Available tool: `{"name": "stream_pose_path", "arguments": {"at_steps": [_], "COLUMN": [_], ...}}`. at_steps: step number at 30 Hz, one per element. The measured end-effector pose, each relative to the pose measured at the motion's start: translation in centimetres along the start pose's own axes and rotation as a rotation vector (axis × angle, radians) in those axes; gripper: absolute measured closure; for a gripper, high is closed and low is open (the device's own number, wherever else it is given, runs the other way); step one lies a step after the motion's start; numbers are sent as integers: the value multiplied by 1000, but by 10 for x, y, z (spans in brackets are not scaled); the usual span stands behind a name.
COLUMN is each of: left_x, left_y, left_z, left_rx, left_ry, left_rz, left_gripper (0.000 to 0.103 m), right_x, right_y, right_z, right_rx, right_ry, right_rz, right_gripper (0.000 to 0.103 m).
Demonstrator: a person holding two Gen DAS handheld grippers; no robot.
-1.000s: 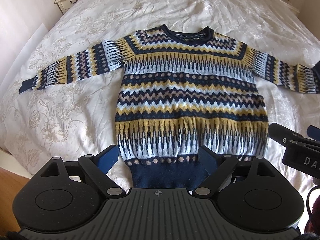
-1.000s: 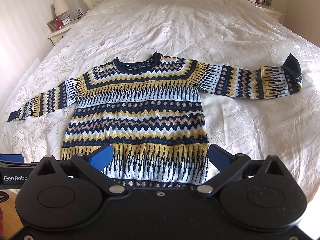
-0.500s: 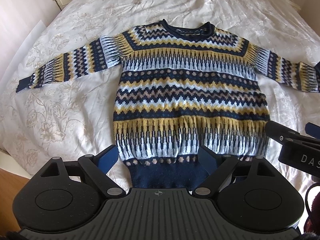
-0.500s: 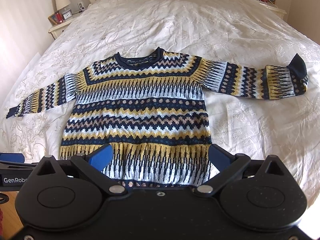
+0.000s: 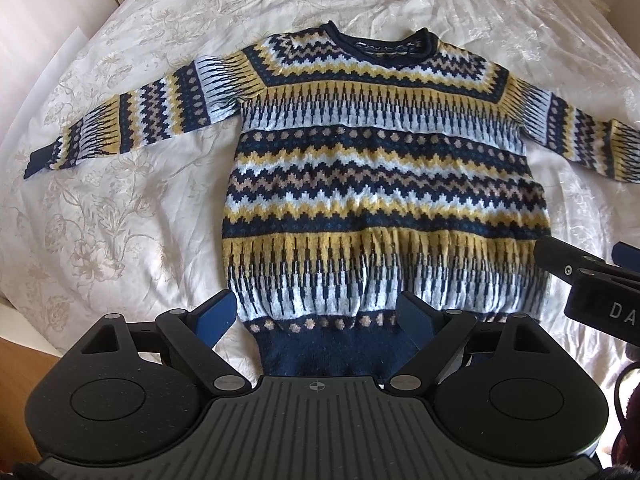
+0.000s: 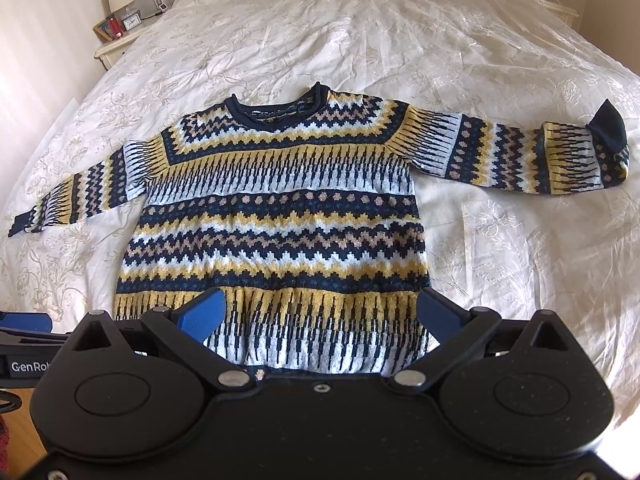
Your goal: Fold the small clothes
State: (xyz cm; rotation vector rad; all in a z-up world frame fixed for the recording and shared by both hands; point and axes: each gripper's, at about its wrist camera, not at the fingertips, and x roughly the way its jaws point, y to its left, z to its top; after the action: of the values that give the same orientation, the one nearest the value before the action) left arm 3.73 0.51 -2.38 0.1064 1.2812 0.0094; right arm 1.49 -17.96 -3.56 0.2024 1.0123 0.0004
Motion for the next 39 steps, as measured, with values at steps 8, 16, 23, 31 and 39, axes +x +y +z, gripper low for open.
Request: {"name": "stream_pose_path", "arguments": {"at_steps": [8, 16, 23, 31, 39], "left_x": [11, 20, 22, 27, 43], "left_y": [1, 3, 10, 14, 12], "left_z": [10, 22, 39, 67, 87], "left_rx": [0, 7, 0, 7, -57], "left_ry": [25, 38, -36, -133, -145], "left_rz": [-3, -11, -46, -116, -234], "left_gripper": [16, 16, 20, 29, 30], "right_x": [12, 21, 27, 23, 31], "right_y": [-3, -5, -4, -19, -72], "right_z": [8, 18, 27, 41, 63], "right_rx": [13, 24, 34, 68, 70], "right_ry": [17, 27, -6, -172, -236], "right_rz": [-2, -9, -1, -33, -185], "right_gripper": [2, 2, 2, 3, 3]}}
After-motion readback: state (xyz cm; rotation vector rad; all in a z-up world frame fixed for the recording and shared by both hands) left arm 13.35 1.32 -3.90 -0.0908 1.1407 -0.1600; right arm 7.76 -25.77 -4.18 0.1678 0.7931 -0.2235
